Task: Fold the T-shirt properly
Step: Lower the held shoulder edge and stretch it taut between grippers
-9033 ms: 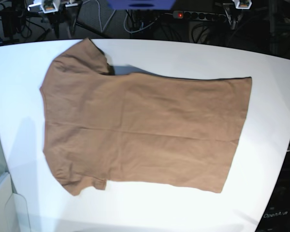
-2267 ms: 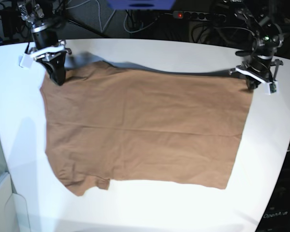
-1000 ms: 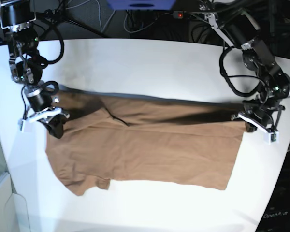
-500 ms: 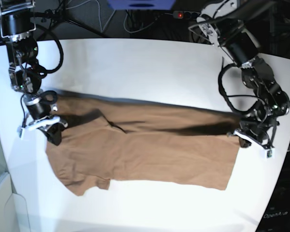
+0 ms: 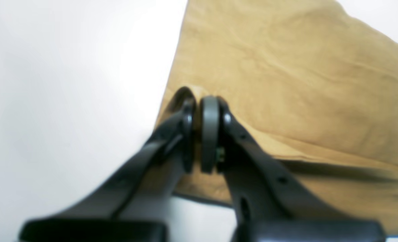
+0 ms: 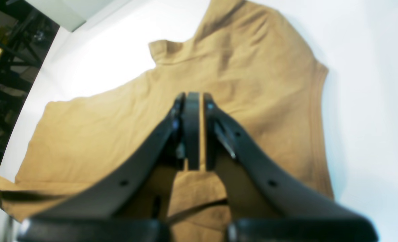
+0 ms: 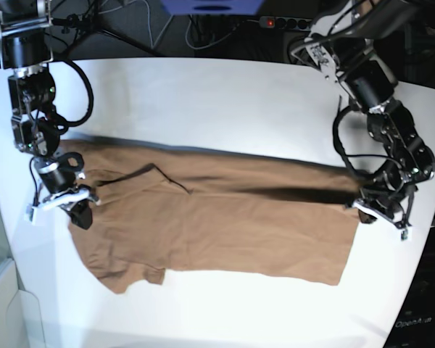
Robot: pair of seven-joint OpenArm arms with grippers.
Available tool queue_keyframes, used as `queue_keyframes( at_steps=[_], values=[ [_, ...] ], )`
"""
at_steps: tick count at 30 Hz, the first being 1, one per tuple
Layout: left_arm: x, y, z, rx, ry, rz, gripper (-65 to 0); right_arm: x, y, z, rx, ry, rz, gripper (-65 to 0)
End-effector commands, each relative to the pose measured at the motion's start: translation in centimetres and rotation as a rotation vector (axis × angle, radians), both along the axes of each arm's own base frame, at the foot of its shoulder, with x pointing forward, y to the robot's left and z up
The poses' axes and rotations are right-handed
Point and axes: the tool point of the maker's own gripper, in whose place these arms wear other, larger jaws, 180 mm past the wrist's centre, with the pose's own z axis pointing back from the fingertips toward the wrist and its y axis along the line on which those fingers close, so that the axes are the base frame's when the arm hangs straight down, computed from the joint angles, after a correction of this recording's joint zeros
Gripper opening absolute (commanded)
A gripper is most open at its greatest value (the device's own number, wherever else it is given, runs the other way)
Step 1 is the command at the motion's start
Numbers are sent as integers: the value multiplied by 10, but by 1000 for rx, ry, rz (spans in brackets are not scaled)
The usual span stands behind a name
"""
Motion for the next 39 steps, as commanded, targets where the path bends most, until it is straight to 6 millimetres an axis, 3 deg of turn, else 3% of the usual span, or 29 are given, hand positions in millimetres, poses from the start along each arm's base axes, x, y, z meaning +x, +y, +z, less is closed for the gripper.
queue_keyframes(
  at_steps=[1, 13, 15, 22, 24, 28, 30, 32, 35, 39],
  values=[
    [16, 5, 26, 8, -84, 5, -621, 11, -5, 21, -5, -63, -1, -641],
    [25, 2, 15, -33, -80, 1, -600, 4, -5, 13, -8, -40, -1, -641],
    [24, 4, 16, -30, -81, 8, -539, 2, -6, 11, -10, -35, -1, -641],
    [23, 5, 17, -26, -87, 9, -205, -8, -6, 0, -11, -6, 0, -643],
    [22, 5, 18, -23, -88, 9, -171, -16, -7, -8, -13, 15, -1, -643],
    [14, 5, 9, -22, -68, 9, -172, -28, -8, -18, -16, 42, 0, -643],
    [13, 3, 7, -27, -63, 8, -183, -32, -7, -21, -14, 50, 0, -643],
    [14, 1, 7, -30, -73, 7, -247, -34, -6, -22, -12, 54, 1, -644],
    [14, 0, 5, -30, -75, 7, -411, -42, -7, -30, -11, 77, -2, -644],
    [8, -9, -23, -82, -5, -4, -638, -50, -7, -38, -11, 99, -3, -644]
  ],
)
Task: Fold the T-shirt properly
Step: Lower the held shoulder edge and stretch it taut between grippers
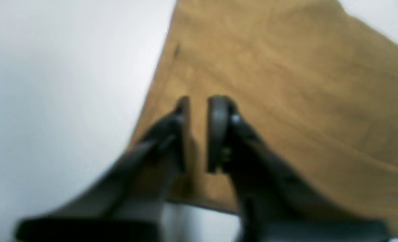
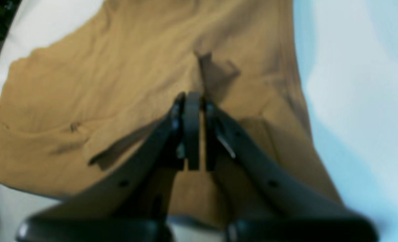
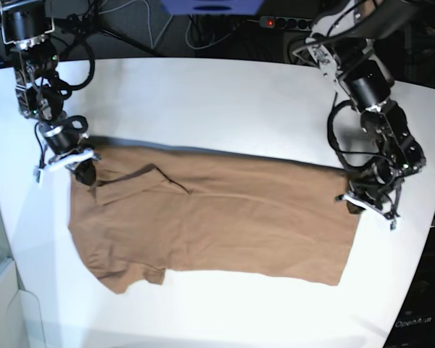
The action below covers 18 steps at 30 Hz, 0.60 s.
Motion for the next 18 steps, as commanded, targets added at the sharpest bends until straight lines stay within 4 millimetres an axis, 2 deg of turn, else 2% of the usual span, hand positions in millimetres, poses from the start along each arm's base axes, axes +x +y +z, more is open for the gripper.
queue_keyframes(
  at_steps=[1, 3, 6, 9, 12, 16, 18],
  values=[
    [11, 4, 11, -6, -41, 5, -639, 11, -6, 17, -3, -59, -5, -644],
    [7, 0, -1, -31, -11, 2, -625, 5, -6, 11, -3, -42, -5, -644],
    [8, -3, -7, -43, -25, 10, -626, 2, -6, 8, -2, -29, -3, -644],
    [5, -7, -18, -65, -15, 13, -626, -4, -13, -6, -8, 9, -19, -644],
    [-2, -3, -30, -75, 21, 15, -626, -11, -20, -22, -7, 48, -23, -644],
    [-7, -3, -37, -82, 47, 12, -626, -21, -20, -30, 0, 67, -6, -644],
    [-20, -4, -47, -81, 87, 8, -626, -28, -19, -34, 2, 81, -5, -644]
  ],
)
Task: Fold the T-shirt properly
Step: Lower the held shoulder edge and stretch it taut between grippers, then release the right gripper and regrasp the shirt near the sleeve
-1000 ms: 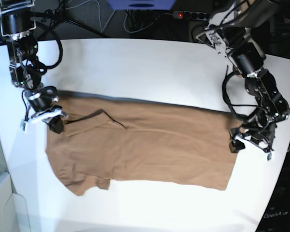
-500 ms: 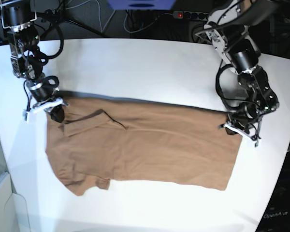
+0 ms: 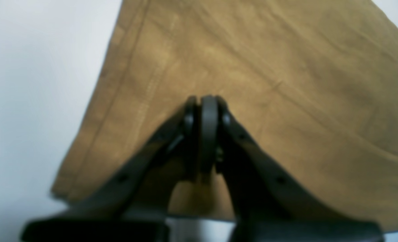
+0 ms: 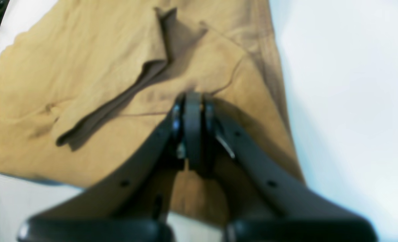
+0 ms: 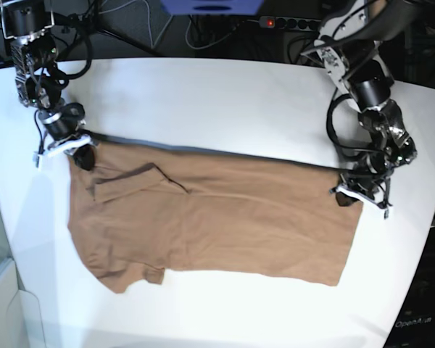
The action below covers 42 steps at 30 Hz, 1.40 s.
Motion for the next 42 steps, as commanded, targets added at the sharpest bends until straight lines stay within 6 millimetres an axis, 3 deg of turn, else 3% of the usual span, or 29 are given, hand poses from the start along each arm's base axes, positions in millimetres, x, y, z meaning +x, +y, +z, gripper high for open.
queue_keyframes(
  at_steps=[1, 6, 13, 20, 24, 30, 36, 42],
  values=[
    [-19, 2, -15, 31, 99, -30, -626, -3, -5, 0, -17, 14, 12, -644],
    [-56, -5, -41, 13, 248, -75, -626, -15, -3, -5, -16, 35, 20, -644],
    [-108, -6, -71, 5, 358, -84, -627, -17, 2, 13, -30, -3, 60, -644],
    [-171, 0, -97, 16, 472, -81, -627, -28, -12, 10, -70, 24, 70, -644],
    [-196, 20, -90, 88, 480, -72, -627, -35, -14, 7, -73, 38, 72, -644],
    [-235, 32, -74, 183, 529, -92, -627, -55, -15, -3, -74, 78, 81, -646],
    [-243, 43, -56, 253, 519, -100, -627, -74, -22, -4, -59, 85, 70, -646],
    [-258, 38, -56, 256, 536, -104, -627, -89, -29, 3, -38, 40, 59, -646]
  ],
)
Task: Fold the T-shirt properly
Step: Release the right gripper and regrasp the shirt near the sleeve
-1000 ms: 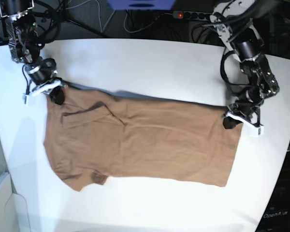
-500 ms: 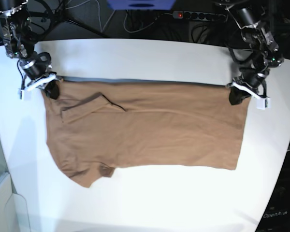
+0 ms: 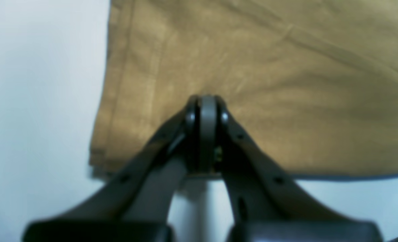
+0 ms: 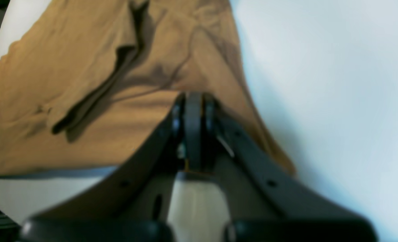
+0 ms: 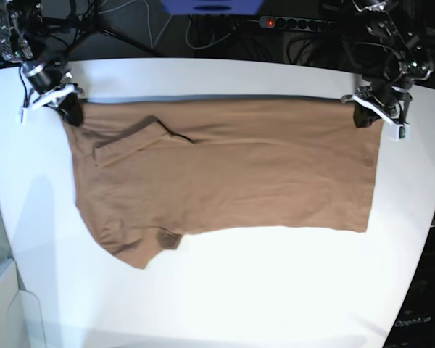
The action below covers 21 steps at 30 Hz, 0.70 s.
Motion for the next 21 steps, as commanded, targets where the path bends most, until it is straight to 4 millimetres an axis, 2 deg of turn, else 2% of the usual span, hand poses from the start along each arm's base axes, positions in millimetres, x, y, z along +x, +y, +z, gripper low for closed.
queue_keyframes(
  at_steps=[1, 4, 10, 13, 16, 21],
  values=[
    [-83, 11, -44, 95, 397, -25, -627, 0, -7, 4, -33, 3, 9, -646],
    [-84, 4, -46, 80, 397, -23, -627, -2, 3, 14, -26, -19, 38, -646],
    [-82, 3, -45, 80, 393, -27, -627, 9, 29, 52, -18, -110, 130, -627],
    [-81, 2, -46, 76, 394, -26, -627, 18, 38, 69, -20, -157, 162, -556],
    [-80, 2, -46, 78, 391, -26, -627, 24, 40, 76, -35, -177, 182, -463],
    [-80, 2, -46, 78, 390, -26, -627, 28, 43, 70, -11, -182, 153, -387]
  ],
)
